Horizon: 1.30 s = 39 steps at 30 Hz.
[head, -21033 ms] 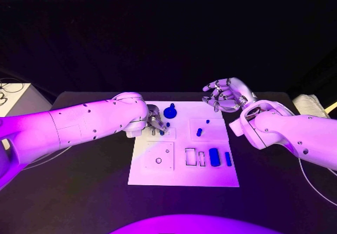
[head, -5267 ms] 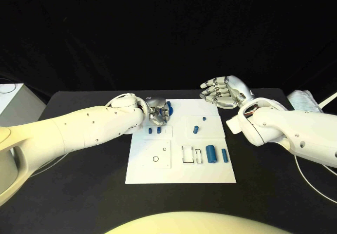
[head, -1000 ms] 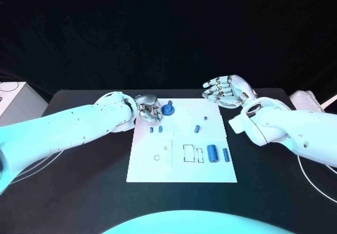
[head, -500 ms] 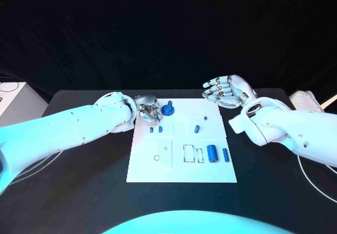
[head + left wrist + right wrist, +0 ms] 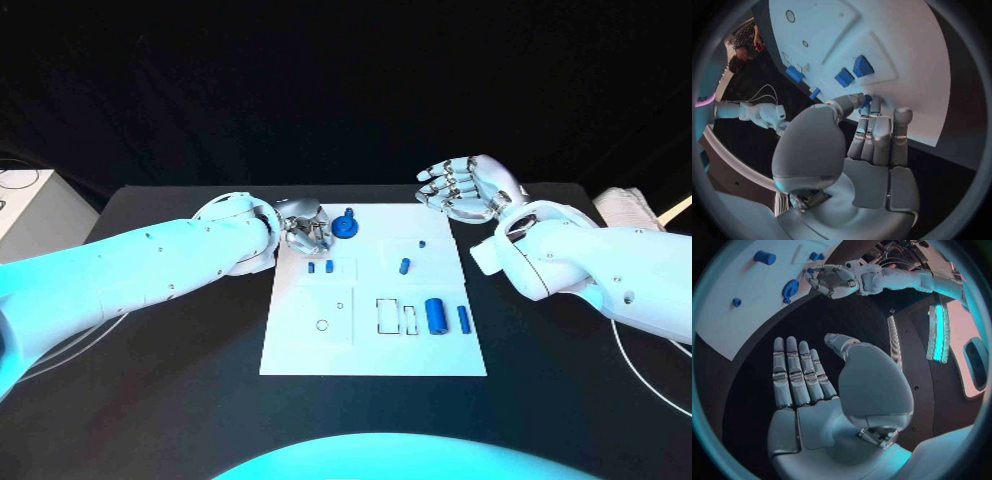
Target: Assemble the parts on the task board
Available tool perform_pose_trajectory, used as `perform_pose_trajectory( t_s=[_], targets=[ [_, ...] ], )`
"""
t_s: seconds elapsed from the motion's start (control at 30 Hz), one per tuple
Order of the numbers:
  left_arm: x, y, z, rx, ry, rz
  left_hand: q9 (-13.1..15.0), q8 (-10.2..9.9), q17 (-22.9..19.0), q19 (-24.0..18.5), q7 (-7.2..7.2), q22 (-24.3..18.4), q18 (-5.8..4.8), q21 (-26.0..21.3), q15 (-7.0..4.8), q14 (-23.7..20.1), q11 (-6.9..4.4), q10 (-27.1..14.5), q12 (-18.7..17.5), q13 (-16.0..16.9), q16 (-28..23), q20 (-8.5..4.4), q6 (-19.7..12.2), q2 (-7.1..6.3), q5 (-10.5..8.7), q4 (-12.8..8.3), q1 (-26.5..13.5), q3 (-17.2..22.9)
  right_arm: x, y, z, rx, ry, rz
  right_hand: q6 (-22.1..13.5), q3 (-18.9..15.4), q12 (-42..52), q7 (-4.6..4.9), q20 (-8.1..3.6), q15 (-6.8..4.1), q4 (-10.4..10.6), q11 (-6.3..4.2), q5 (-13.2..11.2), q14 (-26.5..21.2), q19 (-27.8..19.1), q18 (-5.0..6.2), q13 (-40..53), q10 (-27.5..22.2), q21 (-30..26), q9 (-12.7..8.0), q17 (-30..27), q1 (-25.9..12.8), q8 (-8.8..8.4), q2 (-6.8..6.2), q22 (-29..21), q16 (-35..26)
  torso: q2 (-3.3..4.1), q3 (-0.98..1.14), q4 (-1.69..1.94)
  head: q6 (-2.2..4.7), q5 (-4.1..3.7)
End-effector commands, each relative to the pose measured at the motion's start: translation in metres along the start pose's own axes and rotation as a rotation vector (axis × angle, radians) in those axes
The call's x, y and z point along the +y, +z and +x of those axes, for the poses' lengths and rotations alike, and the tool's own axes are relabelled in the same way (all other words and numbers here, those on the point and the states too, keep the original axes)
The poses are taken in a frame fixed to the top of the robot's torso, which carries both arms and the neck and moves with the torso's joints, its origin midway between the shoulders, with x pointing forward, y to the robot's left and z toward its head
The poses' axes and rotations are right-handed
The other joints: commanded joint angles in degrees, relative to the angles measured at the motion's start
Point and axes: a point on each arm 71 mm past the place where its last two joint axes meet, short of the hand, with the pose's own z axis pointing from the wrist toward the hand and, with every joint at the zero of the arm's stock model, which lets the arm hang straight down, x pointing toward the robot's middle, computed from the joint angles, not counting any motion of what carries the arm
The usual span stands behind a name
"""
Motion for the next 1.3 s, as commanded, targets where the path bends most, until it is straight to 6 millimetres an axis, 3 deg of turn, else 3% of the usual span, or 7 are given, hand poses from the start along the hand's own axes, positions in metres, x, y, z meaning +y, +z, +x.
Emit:
perform_pose_trajectory(
  t_s=[0.03, 0.73, 1.3],
  targets=[
    [0.000, 0.000, 0.005, 0.009, -0.002, -0.005, -0.2, -0.7, -0.3, -0.6, 0.05, -0.2, -0.26, -0.5, -0.06, -0.5, -0.06, -0.2, -0.5, 0.0, -0.3, 0.03, -0.9, -0.17, 0.21, 0.1, -0.6, -0.2, 0.001, 0.000, 0.001, 0.011, 0.000, -0.014, 0.5, -0.2, -0.1, 3.16, 0.00, -0.16, 0.0, -0.02, 0.2, 0.4, 0.1, 0.37, -0.1, 0.4, -0.1, -0.1, 0.0, -0.2, -0.21, 0.37, 0.0, -0.3, 0.04, 0.05, 0.00, 0.00, -0.03],
    [0.003, -0.002, 0.004, -0.012, 0.004, -0.018, -0.8, -2.2, -1.5, -0.6, -0.02, -0.6, -0.20, -1.0, -0.12, -1.0, -0.18, 0.1, -1.1, 0.3, -0.6, 0.08, -3.0, -0.79, 0.22, 0.5, -1.4, -0.3, 0.000, -0.001, -0.001, 0.006, -0.006, -0.011, 0.4, -0.3, -0.2, 3.17, 0.01, -0.15, -0.1, -0.01, 0.2, 0.4, 0.1, 0.36, -0.1, 0.4, -0.1, -0.1, -0.1, -0.2, -0.24, 0.34, -0.1, -0.3, 0.05, 0.00, 0.00, 0.09, -0.13],
    [0.011, -0.006, 0.002, -0.010, -0.001, -0.038, -0.8, -2.1, -1.9, -0.6, 0.08, -0.8, -0.18, -1.1, -0.17, -1.1, -0.21, 0.2, -1.2, 0.4, -0.7, 0.05, -2.6, -0.73, 0.23, 0.5, -1.3, -0.3, -0.003, 0.000, -0.002, 0.014, -0.016, 0.001, 0.3, -0.2, -0.3, 3.12, 0.04, -0.10, -0.6, -0.01, 0.1, 0.3, 0.1, 0.35, -0.1, 0.2, -0.1, -0.3, -0.5, 0.4, -0.32, 0.24, -0.7, -0.6, -0.02, 0.03, -0.03, 0.27, -0.05]
  ],
)
